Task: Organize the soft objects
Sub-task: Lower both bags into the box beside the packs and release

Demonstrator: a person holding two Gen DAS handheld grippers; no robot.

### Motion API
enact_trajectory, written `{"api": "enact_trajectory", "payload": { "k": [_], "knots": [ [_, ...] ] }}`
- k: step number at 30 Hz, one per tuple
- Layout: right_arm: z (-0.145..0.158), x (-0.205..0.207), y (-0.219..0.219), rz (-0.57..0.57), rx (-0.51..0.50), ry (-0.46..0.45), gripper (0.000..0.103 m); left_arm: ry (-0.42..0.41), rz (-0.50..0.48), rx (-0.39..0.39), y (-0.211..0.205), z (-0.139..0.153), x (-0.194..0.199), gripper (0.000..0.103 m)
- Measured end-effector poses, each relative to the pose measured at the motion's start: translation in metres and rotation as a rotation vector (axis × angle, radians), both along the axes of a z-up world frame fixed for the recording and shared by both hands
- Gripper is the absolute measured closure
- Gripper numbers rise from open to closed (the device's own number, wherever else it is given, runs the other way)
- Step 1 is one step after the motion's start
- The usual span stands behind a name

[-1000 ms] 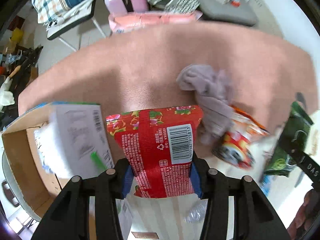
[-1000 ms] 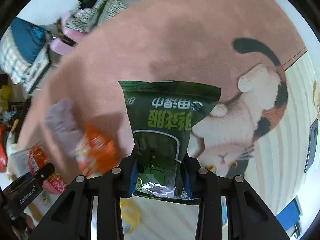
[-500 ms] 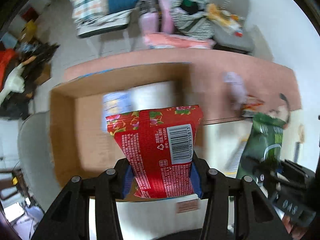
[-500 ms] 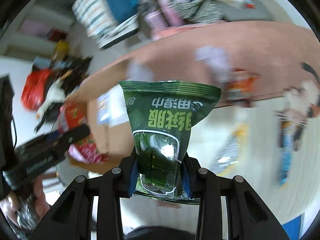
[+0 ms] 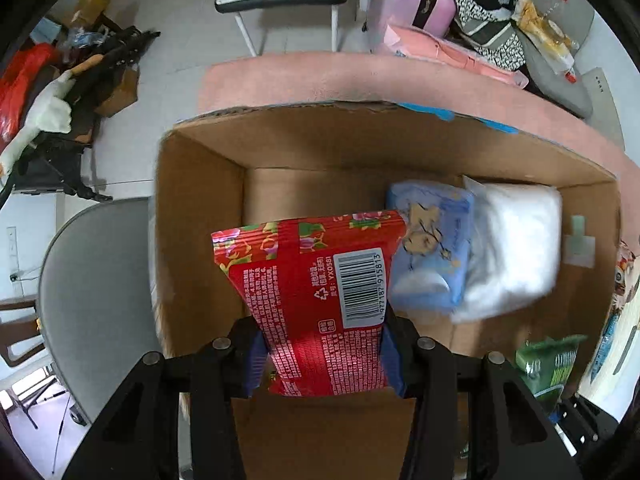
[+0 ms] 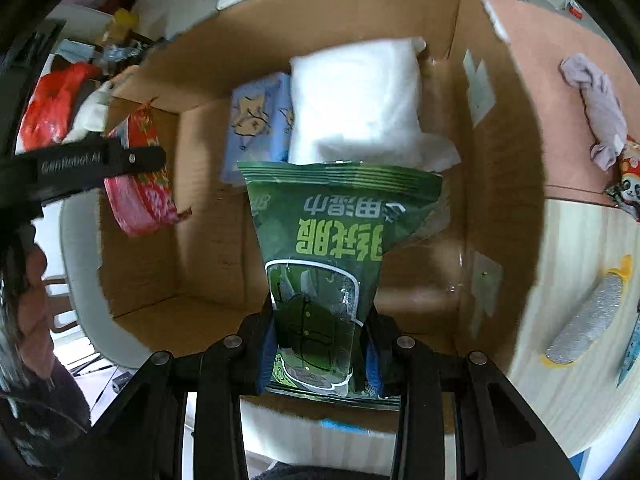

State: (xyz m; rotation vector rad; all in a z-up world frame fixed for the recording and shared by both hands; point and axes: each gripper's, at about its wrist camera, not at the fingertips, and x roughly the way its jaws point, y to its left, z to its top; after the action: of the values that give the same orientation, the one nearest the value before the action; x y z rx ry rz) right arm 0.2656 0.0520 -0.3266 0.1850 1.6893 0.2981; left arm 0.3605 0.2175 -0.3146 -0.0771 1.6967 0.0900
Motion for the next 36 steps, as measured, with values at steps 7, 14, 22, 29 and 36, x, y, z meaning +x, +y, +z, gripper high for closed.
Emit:
{"api": "enact_trajectory", "payload": {
  "k": [7,14,22,29,36],
  "knots": [
    [-0.026,0.004,0.002,0.000,-0.038,0.040,0.065,0.053,-0.033,-0.025,-0.001,-0.031,0.018,0.059],
    [-0.044,0.015,0.020,0.013,-0.044,0.067,0.016,0.107,0.008,-0.079,0.002,-0.039,0.028,0.046],
    [-0.026,0.011,0.019,0.000,-0.061,0.029,0.009,0.024,0.026,-0.089,0.003,0.002,0.011,0.018],
    [0.002,-0.004,0.018,-0.005,-0.136,-0.067,0.000,-0.109,0.037,-0.073,0.011,0.049,-0.033,0.006],
    [0.050,-0.024,-0.006,-0.008,-0.202,-0.195,0.000,-0.206,0.043,-0.043,0.008,0.076,-0.087,0.003]
  ]
}}
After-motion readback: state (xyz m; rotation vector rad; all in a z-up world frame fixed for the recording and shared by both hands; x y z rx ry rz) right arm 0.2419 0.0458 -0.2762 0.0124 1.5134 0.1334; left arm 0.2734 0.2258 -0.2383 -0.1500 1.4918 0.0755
